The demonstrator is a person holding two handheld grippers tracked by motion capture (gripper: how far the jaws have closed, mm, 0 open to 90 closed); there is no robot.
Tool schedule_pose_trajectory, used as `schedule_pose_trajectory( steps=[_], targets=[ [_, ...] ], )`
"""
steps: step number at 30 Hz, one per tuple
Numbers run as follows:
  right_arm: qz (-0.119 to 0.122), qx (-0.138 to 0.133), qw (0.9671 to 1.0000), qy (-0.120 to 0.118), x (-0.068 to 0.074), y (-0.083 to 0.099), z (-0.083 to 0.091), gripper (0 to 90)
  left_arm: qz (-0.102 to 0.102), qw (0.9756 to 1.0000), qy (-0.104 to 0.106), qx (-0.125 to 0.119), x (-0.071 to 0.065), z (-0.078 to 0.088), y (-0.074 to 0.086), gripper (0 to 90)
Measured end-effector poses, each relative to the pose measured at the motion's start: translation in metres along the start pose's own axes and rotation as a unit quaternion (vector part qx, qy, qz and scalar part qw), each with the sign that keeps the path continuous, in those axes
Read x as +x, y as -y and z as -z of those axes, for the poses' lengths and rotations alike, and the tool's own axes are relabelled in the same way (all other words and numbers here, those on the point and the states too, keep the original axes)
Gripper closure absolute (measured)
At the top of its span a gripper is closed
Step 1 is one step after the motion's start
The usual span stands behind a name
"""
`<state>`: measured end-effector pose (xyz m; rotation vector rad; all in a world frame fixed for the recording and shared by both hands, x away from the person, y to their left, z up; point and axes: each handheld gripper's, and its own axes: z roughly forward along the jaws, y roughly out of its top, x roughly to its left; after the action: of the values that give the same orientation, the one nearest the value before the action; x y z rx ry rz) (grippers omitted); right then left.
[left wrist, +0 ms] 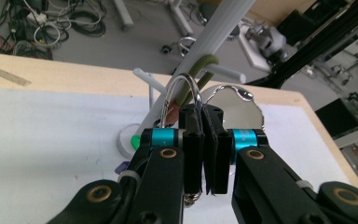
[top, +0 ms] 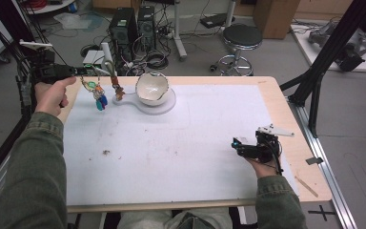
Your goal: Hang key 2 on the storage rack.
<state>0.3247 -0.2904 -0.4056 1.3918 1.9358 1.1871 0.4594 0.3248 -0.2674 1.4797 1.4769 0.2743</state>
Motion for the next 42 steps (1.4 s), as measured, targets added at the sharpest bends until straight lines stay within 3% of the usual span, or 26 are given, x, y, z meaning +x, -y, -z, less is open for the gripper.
schedule_pose_trajectory(
  steps=[8, 16, 24, 28, 32, 42],
  targets=[
    [-0.002, -0.001, 1.0000, 0.002, -0.001, 0.002, 0.003, 0.9, 0.004, 0.9993, -0.037, 0.002, 0.010, -0.010, -0.003, 86.8],
    [-0.002, -0.001, 1.0000, 0.004, -0.002, 0.003, 0.006, 1.0, 0.009, 0.9986, -0.051, 0.004, 0.021, -0.021, -0.009, 86.7],
    [-0.007, -0.002, 1.0000, 0.004, -0.004, 0.005, 0.008, 1.0, 0.022, 0.9988, -0.043, -0.007, 0.020, -0.030, -0.015, 86.8],
    [-0.003, 0.000, 1.0000, 0.002, -0.003, 0.005, 0.007, 1.0, 0.016, 0.9984, -0.055, 0.005, 0.019, -0.035, -0.013, 86.8],
    [-0.005, -0.003, 1.0000, 0.001, -0.003, 0.005, 0.009, 1.0, 0.013, 0.9991, -0.040, 0.010, 0.014, -0.043, -0.011, 86.7],
    [-0.004, -0.004, 1.0000, 0.004, -0.004, 0.005, 0.008, 0.9, -0.002, 0.9991, -0.030, 0.030, 0.006, -0.055, -0.005, 86.8]
  ],
)
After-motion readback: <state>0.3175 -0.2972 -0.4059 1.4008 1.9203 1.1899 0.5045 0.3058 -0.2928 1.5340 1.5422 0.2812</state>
